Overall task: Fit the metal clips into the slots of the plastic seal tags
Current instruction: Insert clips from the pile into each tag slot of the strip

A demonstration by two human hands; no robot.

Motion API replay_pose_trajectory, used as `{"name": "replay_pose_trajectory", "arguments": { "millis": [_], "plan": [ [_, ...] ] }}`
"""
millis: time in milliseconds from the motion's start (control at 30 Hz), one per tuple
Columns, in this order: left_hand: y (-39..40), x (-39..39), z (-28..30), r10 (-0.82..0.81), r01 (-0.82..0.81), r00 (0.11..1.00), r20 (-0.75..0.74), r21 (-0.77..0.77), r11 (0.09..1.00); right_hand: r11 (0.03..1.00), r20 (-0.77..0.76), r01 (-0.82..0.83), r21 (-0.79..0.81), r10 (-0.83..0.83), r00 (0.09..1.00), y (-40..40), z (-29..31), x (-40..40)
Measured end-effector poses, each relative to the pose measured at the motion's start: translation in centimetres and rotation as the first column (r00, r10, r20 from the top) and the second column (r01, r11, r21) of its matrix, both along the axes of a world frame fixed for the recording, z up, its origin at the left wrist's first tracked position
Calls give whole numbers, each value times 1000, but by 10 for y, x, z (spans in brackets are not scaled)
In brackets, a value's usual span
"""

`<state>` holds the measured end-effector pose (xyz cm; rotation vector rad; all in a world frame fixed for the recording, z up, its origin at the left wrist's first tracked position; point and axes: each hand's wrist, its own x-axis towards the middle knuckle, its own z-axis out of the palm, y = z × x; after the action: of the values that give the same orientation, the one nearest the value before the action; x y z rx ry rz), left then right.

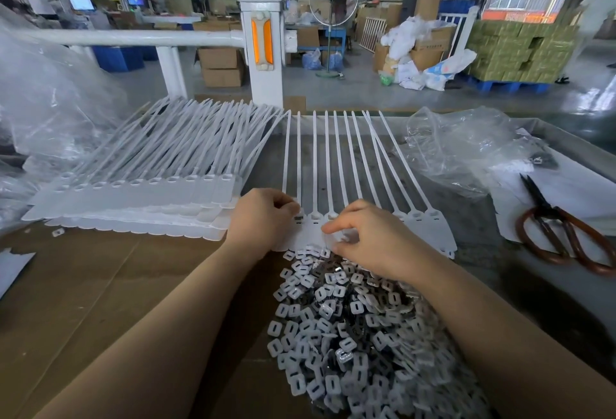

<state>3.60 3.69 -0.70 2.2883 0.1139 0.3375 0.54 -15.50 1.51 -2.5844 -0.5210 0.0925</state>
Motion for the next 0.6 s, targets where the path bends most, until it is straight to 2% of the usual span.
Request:
{"name": "replay_pose_trajectory", "arguments": {
  "millis": [600],
  "plan": [
    [3,1,1,-27,28,999,-23,39,999,1000,37,1,-27,0,999,1,-3,1]
  ]
}}
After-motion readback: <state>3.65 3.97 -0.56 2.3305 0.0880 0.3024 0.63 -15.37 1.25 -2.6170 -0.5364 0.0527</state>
